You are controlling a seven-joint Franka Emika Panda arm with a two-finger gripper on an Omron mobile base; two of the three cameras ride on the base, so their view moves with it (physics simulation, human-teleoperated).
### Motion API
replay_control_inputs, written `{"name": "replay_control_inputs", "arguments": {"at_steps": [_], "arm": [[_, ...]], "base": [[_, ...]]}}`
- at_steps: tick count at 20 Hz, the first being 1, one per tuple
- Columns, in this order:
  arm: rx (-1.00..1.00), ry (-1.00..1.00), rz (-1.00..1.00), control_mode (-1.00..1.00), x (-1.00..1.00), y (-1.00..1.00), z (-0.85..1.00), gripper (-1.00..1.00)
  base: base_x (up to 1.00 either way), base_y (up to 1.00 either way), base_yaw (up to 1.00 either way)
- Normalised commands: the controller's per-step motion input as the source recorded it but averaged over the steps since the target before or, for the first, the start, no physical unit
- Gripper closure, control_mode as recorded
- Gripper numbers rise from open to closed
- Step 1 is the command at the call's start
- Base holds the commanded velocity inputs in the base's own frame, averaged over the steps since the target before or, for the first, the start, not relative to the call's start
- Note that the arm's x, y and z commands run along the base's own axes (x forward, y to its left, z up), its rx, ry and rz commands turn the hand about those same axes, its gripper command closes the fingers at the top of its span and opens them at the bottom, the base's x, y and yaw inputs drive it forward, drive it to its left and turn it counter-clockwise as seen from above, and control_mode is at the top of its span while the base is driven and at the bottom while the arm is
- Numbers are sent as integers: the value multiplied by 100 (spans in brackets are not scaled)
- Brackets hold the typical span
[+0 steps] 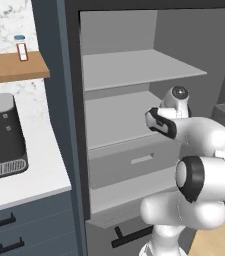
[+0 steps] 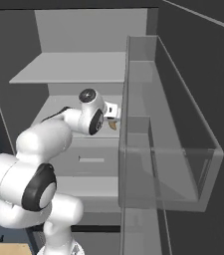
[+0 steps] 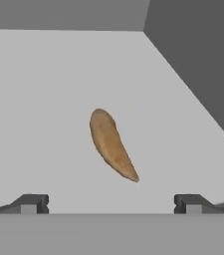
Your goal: Place one sweet potato and one steak in each tupperware on the nearby counter, to pack two identical lunches.
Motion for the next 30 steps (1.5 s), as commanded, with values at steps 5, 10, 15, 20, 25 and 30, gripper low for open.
{"name": "replay_control_inputs", "arguments": {"at_steps": [5, 10, 15, 20, 25, 30], "arm": [[0, 1, 1, -100, 62, -14, -1, -100], [0, 7, 6, -100, 38, -2, -19, -100], [0, 6, 15, -100, 0, 0, -30, -100], [0, 2, 3, -100, 0, -8, -18, -100], [0, 6, 0, -100, 6, 0, -15, -100], [0, 15, 0, -100, 17, 0, -31, -100]], "base": [[0, 0, 0], [0, 0, 0], [0, 0, 0], [0, 0, 0], [0, 0, 0], [0, 0, 0]]}}
